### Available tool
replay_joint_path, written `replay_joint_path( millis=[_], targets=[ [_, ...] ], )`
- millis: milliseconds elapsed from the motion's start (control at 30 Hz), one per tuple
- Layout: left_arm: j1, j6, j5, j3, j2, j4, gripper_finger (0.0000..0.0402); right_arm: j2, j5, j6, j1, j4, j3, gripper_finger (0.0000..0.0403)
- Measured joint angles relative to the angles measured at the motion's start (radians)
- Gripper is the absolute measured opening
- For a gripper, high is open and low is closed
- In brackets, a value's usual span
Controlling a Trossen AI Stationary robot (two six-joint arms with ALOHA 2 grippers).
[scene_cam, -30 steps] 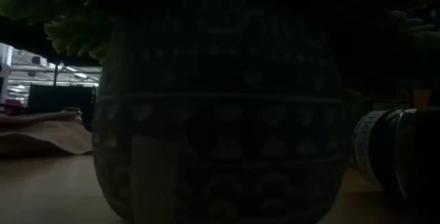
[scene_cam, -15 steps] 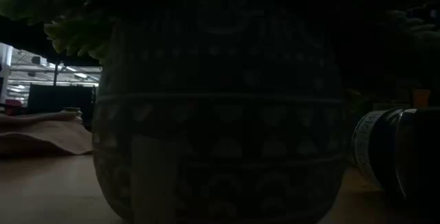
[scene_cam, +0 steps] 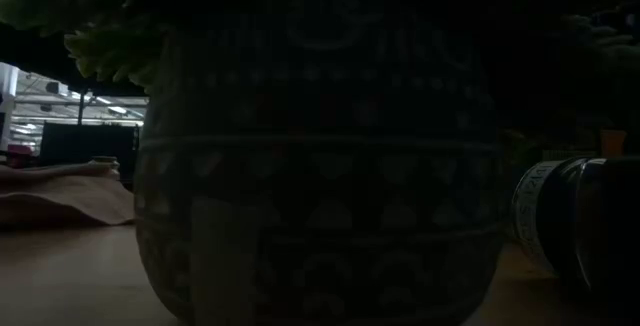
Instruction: Sort spices by type
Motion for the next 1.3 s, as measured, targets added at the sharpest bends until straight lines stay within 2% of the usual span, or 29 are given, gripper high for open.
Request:
replay_joint_path(
  millis=[200, 433, 833, 933, 1167, 1300],
  targets=[
    [0.0, 0.011, 0.0, 0.0, 0.0, 0.0, 0.0196, 0.0, 0.0, 0.0, 0.0, 0.0, 0.0, 0.0199],
    [0.0, 0.161, 0.0, 0.0, 0.0, 0.0, 0.0196, 0.0, 0.0, 0.0, 0.0, 0.0, 0.0, 0.0199],
    [0.0, 0.148, 0.0, 0.0, 0.0, 0.0, 0.0196, 0.0, 0.0, 0.0, 0.0, 0.005, 0.0, 0.0199],
    [0.0, 0.096, 0.0, 0.0, 0.0, 0.002, 0.0196, 0.0, 0.008, 0.0, 0.0, 0.019, 0.0, 0.0199],
    [0.0, -0.243, 0.008, 0.0, 0.0, 0.012, 0.0196, 0.0, 0.008, 0.0, 0.0, 0.035, 0.0, 0.0199],
    [0.0, -0.278, 0.006, 0.0, 0.0, 0.02, 0.0196, 0.0, 0.006, 0.013, 0.0, 0.033, 0.0, 0.0199]
  ],
)
